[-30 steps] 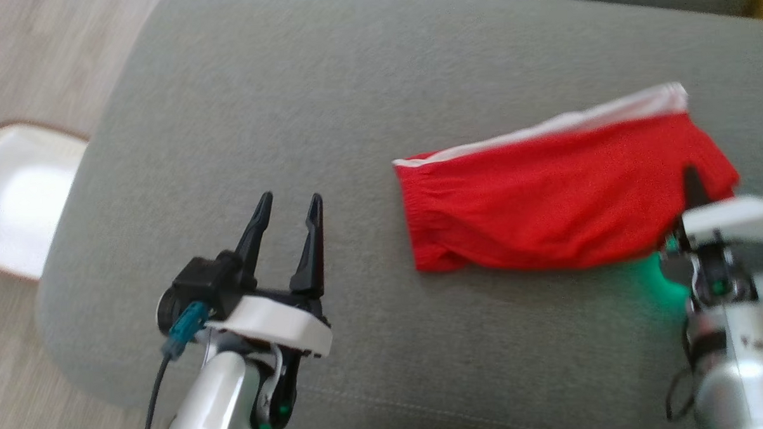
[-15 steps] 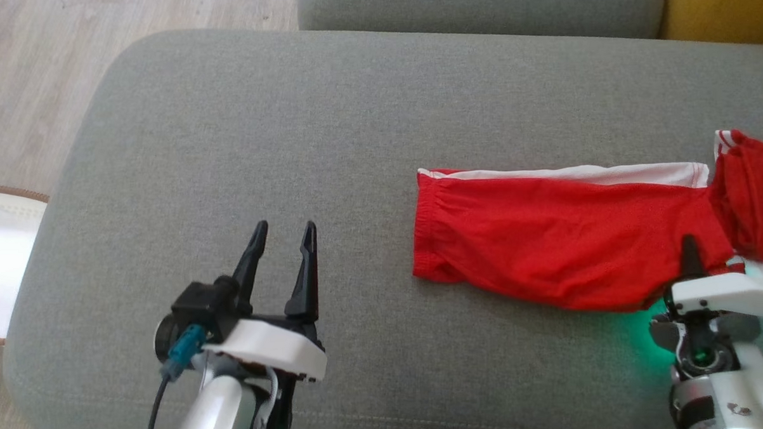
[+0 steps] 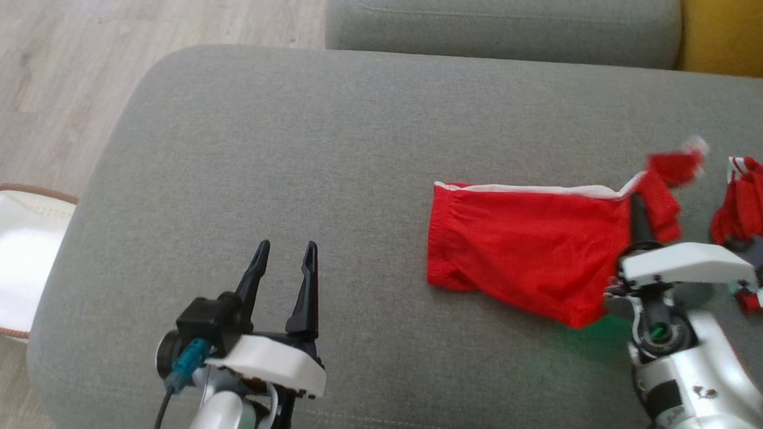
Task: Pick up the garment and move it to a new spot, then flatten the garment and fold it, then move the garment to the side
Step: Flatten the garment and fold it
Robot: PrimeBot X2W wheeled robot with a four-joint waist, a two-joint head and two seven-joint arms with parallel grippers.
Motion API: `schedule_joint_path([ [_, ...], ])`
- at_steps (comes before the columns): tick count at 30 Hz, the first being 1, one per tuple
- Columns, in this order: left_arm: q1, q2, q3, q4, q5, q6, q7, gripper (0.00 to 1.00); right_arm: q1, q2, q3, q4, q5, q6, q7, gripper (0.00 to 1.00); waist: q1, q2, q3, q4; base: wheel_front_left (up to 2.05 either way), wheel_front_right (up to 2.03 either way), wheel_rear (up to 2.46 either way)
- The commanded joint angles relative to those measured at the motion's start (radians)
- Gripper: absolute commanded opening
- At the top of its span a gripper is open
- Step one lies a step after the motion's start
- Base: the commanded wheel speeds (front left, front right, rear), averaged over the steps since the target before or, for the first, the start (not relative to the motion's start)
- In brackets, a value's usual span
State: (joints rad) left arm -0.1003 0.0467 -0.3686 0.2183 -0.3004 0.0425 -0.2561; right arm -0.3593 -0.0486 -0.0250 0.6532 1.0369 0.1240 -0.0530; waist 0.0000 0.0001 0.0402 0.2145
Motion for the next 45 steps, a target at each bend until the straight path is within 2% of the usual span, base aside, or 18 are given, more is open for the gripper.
schedule_joint_path([
  [1,-0.011,0.004,0.040,-0.030,0.012,-0.006,-0.006,1.00,-0.039,-0.002,0.053,-0.044,0.013,0.007,-0.006,0.00,0.0000,-0.0001,-0.007,0.008,0.00,0.00,0.00],
  [13,0.007,0.004,0.033,-0.027,0.012,-0.006,-0.006,1.00,-0.025,-0.002,0.322,-0.086,0.095,0.007,-0.021,0.00,0.0000,-0.0001,-0.034,0.064,0.00,0.00,0.00],
  [28,-0.001,0.004,0.026,-0.026,0.001,-0.001,-0.006,1.00,-0.080,-0.002,0.517,-0.022,0.150,0.007,-0.056,0.00,0.0000,-0.0001,-0.013,0.115,0.00,0.00,0.00],
  [29,-0.002,0.004,0.025,-0.026,0.000,0.000,-0.006,1.00,-0.085,-0.002,0.529,-0.013,0.142,0.007,-0.058,0.69,0.0000,-0.0001,-0.011,0.117,0.00,0.00,0.00],
  [30,-0.003,0.004,0.024,-0.026,-0.002,0.001,-0.006,1.00,-0.088,-0.002,0.540,-0.005,0.142,0.007,-0.057,1.00,0.0000,-0.0001,-0.009,0.119,0.00,0.00,0.00],
  [38,-0.015,0.004,0.017,-0.029,-0.010,0.007,-0.006,1.00,-0.125,-0.002,0.641,0.049,0.135,0.007,-0.068,1.00,0.0000,-0.0001,0.005,0.130,0.00,0.00,0.00],
  [45,-0.018,0.004,0.015,-0.031,-0.017,0.011,-0.006,1.00,-0.165,-0.002,0.724,0.167,0.120,0.007,-0.021,1.00,0.0000,-0.0001,0.010,0.128,0.00,0.00,0.00],
])
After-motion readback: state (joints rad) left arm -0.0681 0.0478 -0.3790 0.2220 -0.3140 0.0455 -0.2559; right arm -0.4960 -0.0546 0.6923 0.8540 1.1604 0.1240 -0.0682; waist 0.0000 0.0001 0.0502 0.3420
